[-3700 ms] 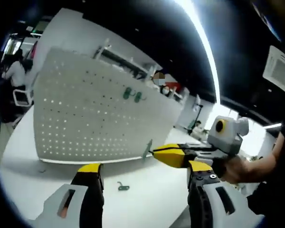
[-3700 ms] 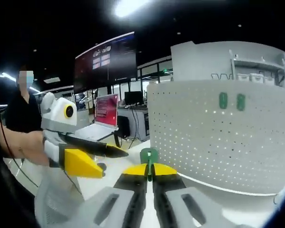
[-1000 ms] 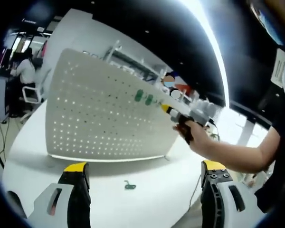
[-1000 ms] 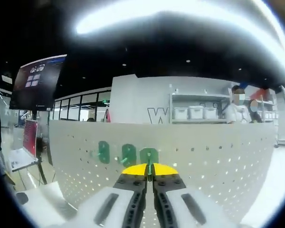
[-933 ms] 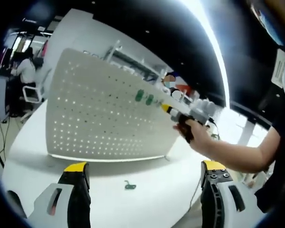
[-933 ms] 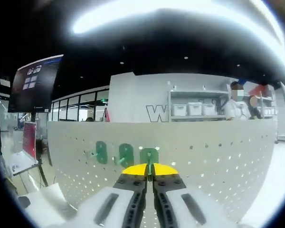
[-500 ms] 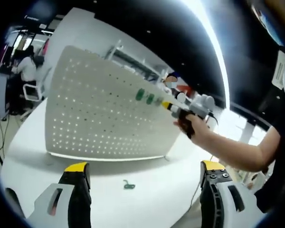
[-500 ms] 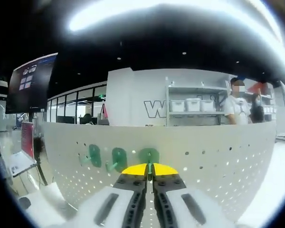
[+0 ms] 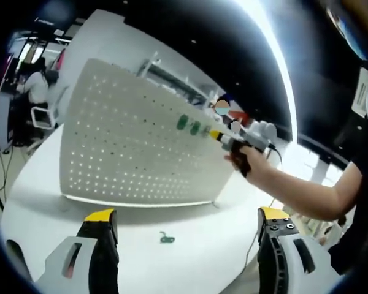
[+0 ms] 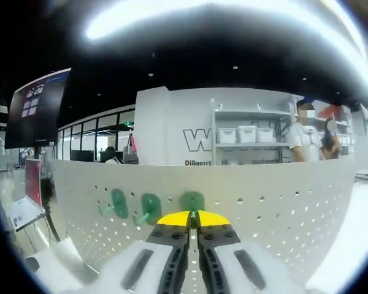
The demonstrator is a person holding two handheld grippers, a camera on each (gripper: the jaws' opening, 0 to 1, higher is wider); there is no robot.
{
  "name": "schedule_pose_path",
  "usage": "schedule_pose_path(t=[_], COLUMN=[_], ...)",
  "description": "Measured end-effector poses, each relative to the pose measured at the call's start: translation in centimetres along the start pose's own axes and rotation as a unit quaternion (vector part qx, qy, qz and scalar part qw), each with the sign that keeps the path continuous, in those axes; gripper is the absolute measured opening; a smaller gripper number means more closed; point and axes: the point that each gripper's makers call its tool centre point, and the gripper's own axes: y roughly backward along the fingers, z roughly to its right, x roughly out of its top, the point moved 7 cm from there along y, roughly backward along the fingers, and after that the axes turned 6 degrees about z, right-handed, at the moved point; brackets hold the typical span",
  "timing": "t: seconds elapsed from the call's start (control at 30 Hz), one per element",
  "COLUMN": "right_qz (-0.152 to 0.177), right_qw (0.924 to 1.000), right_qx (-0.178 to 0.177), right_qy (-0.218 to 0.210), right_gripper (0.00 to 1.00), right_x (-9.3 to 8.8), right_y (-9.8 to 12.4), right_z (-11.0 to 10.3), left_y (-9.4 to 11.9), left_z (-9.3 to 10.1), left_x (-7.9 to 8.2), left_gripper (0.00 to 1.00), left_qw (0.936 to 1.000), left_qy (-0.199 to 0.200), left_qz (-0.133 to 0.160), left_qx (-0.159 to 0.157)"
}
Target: Insert the hook assembly into the mounting plate slot until the hook locks in place.
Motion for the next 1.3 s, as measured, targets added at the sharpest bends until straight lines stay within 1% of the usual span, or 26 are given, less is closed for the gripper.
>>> schedule_pose_path(t=[0.23,0.37,0.5,0.67,0.77,0.87,0.9,1.03,1.1,1.27,1.3], right_qz=[0.0,-0.008,-0.011,-0.01,-0.011,-0.008,-0.004,0.004,0.007,0.011,0.011], right_qw=[1.0,0.9999,0.9999,0.9999,0.9998,0.9998,1.0,0.9999,1.0,0.9999,0.9999], right_qx=[-0.003,-0.005,-0.007,-0.005,-0.005,-0.004,-0.001,0.0,0.003,0.005,0.002], right_qy=[0.005,0.005,0.007,0.011,0.014,0.016,0.008,0.014,0.006,0.005,-0.002], right_gripper=[0.0,0.0,0.0,0.0,0.01,0.01,0.02,0.08,0.09,0.1,0.1], right_x=[-0.1,-0.2,-0.3,-0.3,-0.3,0.2,0.5,1.6,1.8,2.3,2.5], right_y=[0.0,-0.1,-0.2,-0.3,-0.3,-0.3,-0.4,-0.6,-0.5,0.1,0.3], right_z=[-0.1,-0.1,-0.2,-0.1,0.0,-0.1,-0.1,-0.1,-0.1,-0.1,0.0], left_y=[0.1,0.0,-0.2,-0.1,0.0,0.0,0.0,0.0,0.0,0.1,0.1], left_z=[-0.2,-0.2,-0.3,-0.4,-0.5,-0.6,-0.7,-0.8,-0.7,-0.6,-0.6], left_x=[0.0,-0.1,-0.5,-1.0,-1.3,-1.5,-1.7,-1.9,-2.0,-2.3,-2.3], left_gripper=[0.96,0.96,0.96,0.96,0.97,0.97,0.98,0.98,0.98,0.98,0.98], left_qw=[1.0,1.0,0.9999,0.9991,0.9988,0.9985,0.9983,0.9978,0.9976,0.9971,0.9968], left_qy=[-0.003,-0.003,-0.005,-0.025,-0.026,-0.027,-0.027,-0.027,-0.028,-0.03,-0.032], left_qz=[-0.004,-0.006,-0.015,-0.032,-0.039,-0.044,-0.049,-0.058,-0.06,-0.067,-0.069], left_qx=[0.002,0.002,0.007,0.013,0.015,0.017,0.018,0.019,0.019,0.022,0.022])
